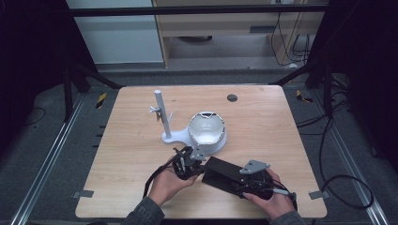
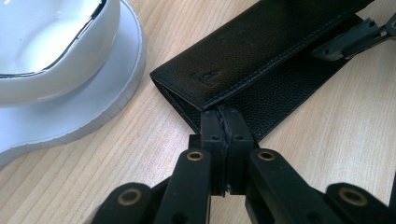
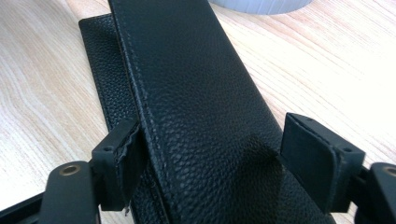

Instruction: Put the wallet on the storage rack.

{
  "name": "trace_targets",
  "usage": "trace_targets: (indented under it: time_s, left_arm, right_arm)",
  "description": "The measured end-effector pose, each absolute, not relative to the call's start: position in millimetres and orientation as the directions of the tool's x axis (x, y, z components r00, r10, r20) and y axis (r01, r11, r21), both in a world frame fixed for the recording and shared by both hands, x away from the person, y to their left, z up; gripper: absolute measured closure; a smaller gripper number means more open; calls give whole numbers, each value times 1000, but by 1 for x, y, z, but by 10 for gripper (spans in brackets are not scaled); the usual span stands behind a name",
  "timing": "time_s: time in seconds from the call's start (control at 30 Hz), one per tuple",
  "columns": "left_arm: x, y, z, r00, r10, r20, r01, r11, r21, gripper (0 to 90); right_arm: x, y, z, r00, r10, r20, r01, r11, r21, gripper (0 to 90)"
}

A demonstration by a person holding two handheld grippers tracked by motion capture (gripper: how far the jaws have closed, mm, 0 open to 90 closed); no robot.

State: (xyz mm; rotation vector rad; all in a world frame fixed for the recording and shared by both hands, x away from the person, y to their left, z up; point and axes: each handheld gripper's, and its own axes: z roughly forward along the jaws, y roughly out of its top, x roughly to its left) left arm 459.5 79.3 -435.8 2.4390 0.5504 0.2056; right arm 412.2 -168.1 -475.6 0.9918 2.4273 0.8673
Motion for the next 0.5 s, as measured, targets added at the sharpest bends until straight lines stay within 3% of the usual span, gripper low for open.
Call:
trace_targets:
  time_s: [0.5]
  left_arm:
    - [459,79,-435,900,436,8,343,-718,605,899]
  right_arm:
    - [416,-165,-476,-680,723,-124,490,573,657,294]
